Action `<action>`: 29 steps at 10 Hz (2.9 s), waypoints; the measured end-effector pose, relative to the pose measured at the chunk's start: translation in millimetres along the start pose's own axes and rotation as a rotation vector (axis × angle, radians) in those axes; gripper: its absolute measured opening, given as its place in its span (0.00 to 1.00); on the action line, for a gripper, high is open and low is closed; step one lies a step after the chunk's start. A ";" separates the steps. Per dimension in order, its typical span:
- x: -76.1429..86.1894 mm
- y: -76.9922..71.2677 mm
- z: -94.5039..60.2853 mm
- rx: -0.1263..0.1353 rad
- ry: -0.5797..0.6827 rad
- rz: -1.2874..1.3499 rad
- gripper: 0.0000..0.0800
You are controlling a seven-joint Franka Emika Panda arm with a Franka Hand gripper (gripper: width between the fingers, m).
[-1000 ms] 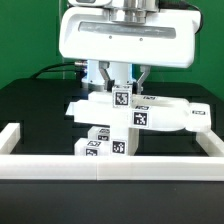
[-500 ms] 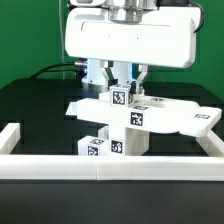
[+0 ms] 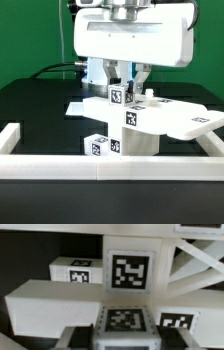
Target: Assemble chair
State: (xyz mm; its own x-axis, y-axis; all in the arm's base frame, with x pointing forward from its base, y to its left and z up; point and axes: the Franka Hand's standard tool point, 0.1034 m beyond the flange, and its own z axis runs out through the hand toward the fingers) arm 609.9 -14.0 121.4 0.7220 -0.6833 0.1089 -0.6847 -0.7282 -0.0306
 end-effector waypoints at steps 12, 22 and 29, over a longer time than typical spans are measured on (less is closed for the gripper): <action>-46.2 -4.2 -6.2 0.000 0.011 -0.138 0.81; -79.0 -0.5 -13.8 0.016 -0.016 -0.437 0.81; -132.8 37.6 -5.2 0.035 -0.051 -0.521 0.81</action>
Offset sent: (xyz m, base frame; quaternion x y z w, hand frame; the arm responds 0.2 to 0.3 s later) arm -0.0308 0.0075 0.0088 -0.0073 0.0138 0.0000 0.9999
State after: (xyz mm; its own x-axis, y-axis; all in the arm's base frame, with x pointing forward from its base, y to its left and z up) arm 487.8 49.7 111.0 0.9704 -0.2309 0.0704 -0.2302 -0.9730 -0.0182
